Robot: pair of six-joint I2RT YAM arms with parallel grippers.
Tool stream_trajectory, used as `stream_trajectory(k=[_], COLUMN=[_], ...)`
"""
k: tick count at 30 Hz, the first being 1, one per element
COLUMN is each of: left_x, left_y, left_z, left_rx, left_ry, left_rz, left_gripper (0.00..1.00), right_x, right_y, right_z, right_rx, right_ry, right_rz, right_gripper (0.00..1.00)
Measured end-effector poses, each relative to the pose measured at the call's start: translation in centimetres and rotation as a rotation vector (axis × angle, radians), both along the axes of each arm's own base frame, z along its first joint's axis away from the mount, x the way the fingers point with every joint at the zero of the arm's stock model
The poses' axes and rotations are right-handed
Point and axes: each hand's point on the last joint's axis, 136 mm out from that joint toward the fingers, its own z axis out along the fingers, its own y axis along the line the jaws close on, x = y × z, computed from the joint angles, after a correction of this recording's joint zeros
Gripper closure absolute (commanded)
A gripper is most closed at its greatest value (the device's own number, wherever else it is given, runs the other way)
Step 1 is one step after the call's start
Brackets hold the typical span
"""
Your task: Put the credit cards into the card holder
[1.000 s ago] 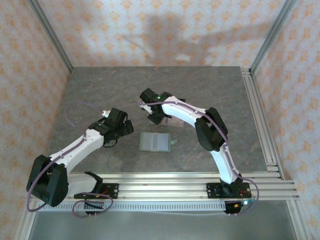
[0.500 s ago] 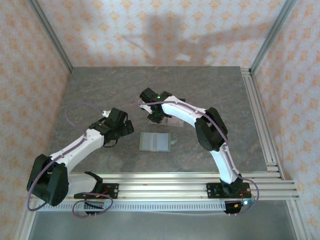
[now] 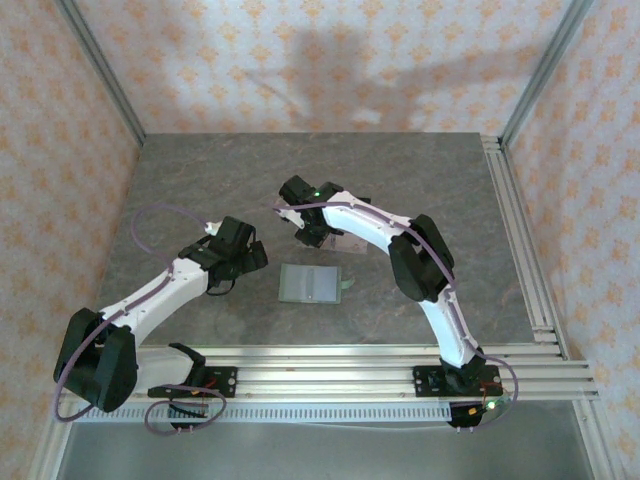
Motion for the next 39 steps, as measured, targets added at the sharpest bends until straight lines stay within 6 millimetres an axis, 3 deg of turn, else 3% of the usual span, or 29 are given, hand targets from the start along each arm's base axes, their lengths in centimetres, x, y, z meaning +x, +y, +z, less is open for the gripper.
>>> stream_trajectory(k=[6, 15, 39], left_x=[0.0, 0.0, 0.3], left_y=[-0.1, -0.2, -0.4], left_z=[-0.1, -0.8, -1.0], left_rx=[-0.006, -0.001, 0.011], left_ry=[0.001, 0.022, 0.039], left_rz=[-0.003, -0.006, -0.029], left_gripper=[0.00, 0.00, 0.00], right_x=[0.7, 0.7, 0.8], right_y=[0.2, 0.3, 1.2], right_z=[0.1, 0.2, 4.0], right_rx=[-0.018, -0.028, 0.003], right_ry=[-0.024, -0.024, -0.014], right_rz=[0.023, 0.061, 0.086], right_gripper=[0.91, 0.98, 1.00])
